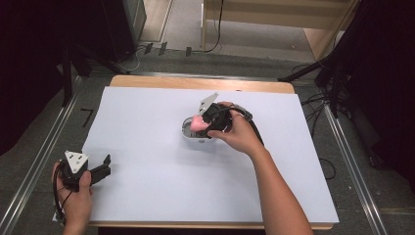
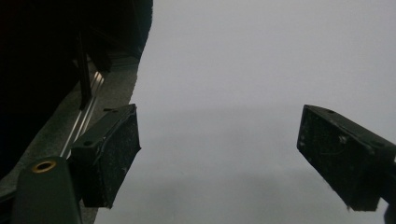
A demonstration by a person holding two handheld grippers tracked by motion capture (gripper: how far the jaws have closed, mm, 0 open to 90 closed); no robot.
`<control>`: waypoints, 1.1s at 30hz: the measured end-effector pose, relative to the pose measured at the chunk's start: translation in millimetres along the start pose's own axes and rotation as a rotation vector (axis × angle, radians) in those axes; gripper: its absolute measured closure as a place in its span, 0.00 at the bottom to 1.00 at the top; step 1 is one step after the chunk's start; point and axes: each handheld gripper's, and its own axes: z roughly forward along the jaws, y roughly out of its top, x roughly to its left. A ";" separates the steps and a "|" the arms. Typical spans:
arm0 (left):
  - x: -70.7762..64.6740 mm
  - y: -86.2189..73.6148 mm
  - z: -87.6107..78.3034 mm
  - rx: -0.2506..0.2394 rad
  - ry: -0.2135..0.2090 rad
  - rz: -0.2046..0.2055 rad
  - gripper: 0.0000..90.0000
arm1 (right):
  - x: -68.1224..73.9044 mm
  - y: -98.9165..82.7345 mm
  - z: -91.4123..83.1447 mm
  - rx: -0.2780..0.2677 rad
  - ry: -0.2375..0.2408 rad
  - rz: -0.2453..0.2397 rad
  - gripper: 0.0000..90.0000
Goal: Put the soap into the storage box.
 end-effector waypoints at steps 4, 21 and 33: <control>0.1 0.0 0.0 0.001 0.000 0.001 0.15 | -1.7 0.7 2.6 0.008 -0.003 -0.007 0.43; 0.0 0.1 0.1 0.004 0.001 0.002 0.15 | -4.4 1.5 0.9 -0.024 0.022 0.053 0.44; 0.2 0.2 0.3 0.005 0.001 -0.004 0.15 | -6.9 -15.9 -21.5 -0.106 -0.017 0.204 0.41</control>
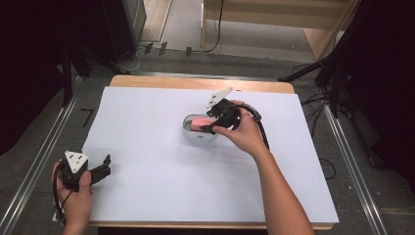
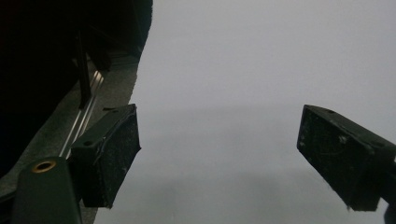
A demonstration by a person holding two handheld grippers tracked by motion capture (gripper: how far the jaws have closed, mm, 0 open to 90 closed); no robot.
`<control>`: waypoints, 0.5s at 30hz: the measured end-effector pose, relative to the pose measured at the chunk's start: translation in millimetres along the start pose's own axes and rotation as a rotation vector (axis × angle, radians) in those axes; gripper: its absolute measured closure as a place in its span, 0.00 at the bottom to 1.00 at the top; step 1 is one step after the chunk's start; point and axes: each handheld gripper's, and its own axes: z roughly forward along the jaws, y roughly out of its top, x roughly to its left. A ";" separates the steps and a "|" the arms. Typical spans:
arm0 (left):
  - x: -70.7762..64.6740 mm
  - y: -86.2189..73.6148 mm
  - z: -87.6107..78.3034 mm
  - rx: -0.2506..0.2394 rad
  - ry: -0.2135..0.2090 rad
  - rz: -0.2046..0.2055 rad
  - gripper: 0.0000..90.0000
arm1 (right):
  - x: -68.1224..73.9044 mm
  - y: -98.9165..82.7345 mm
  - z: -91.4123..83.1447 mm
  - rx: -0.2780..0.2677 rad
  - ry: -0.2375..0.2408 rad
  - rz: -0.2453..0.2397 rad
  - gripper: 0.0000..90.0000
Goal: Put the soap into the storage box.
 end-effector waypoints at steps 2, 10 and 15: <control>-0.1 0.0 0.1 0.001 0.000 0.001 0.15 | -1.6 -5.0 -3.4 -0.005 -0.002 0.038 0.42; -0.2 0.1 -0.2 0.003 0.002 0.006 0.15 | -4.0 -28.4 -13.8 -0.028 0.000 0.124 0.45; -0.5 0.0 0.0 0.002 0.003 0.006 0.15 | 1.6 -41.3 -20.1 -0.039 -0.069 0.138 0.44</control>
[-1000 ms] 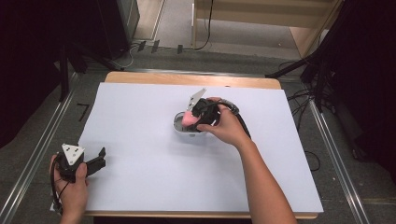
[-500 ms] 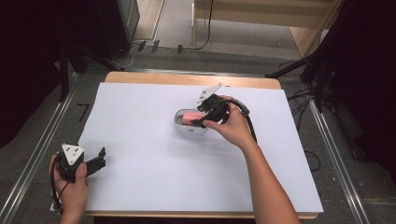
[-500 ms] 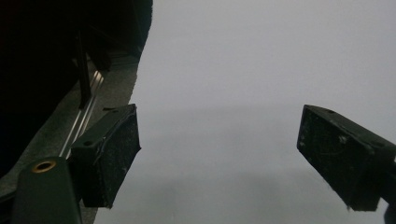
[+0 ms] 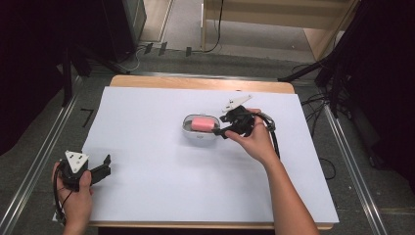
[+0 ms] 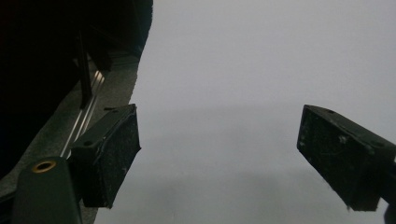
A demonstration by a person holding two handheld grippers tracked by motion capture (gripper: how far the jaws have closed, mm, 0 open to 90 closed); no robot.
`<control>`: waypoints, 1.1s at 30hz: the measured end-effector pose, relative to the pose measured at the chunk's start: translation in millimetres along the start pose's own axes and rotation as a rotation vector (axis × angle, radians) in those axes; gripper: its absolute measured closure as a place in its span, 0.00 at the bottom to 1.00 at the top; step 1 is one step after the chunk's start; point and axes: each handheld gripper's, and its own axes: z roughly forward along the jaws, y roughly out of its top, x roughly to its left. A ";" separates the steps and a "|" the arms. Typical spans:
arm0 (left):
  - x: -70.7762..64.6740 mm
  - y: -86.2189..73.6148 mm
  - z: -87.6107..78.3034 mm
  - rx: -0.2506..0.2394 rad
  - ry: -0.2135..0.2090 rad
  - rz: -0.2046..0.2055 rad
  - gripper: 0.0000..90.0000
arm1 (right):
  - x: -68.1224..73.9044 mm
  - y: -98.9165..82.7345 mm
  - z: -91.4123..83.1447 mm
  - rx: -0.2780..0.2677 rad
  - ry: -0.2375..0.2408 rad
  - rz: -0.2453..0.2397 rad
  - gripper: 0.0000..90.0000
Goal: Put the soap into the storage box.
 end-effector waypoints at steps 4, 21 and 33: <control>0.0 0.0 -0.1 -0.001 -0.001 0.001 0.15 | -1.3 -10.5 -5.9 -0.027 -0.007 0.053 0.44; -0.4 -0.1 -0.2 -0.002 0.002 0.002 0.15 | 2.7 -52.2 -21.2 -0.036 -0.113 0.198 0.14; -0.7 -0.2 0.0 -0.004 0.003 0.001 0.15 | 4.6 -87.9 -38.1 -0.031 -0.171 0.244 0.00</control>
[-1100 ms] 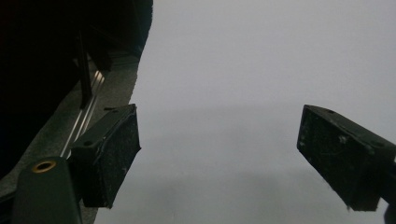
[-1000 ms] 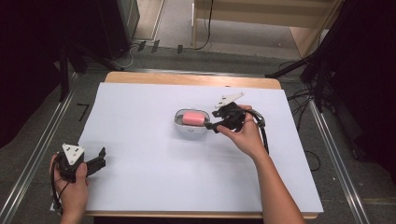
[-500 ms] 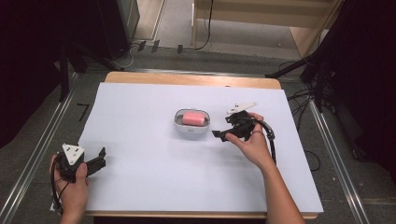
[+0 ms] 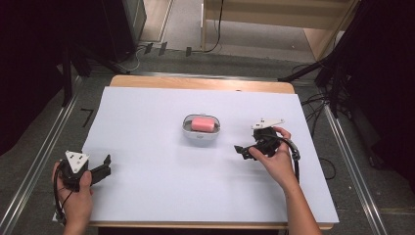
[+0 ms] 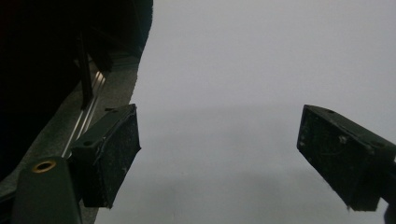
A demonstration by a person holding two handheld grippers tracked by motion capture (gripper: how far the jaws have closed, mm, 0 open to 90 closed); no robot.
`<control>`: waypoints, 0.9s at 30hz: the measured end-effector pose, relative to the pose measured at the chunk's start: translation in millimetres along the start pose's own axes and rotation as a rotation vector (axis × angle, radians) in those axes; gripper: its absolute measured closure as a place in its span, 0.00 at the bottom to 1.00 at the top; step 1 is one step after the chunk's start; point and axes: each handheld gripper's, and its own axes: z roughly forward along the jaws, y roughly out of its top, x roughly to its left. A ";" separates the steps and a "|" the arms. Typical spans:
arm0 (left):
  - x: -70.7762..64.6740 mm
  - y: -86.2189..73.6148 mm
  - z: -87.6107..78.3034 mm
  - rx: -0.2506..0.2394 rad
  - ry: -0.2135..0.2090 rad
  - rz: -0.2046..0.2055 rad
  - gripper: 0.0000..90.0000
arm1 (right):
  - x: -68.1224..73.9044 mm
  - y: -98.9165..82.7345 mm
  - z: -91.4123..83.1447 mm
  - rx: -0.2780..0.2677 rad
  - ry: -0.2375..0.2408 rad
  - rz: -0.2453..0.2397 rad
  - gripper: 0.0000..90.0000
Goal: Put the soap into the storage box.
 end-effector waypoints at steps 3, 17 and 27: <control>-0.1 0.0 -0.1 0.000 0.001 0.001 0.15 | -1.4 -5.5 -2.1 -0.003 0.000 0.010 0.00; -0.5 -0.1 -0.3 0.000 0.003 0.004 0.15 | -12.1 -38.4 -17.3 -0.029 -0.034 0.076 0.00; -0.7 -0.1 -0.3 -0.002 0.004 0.005 0.15 | -15.6 -58.9 -24.9 -0.047 -0.035 0.117 0.00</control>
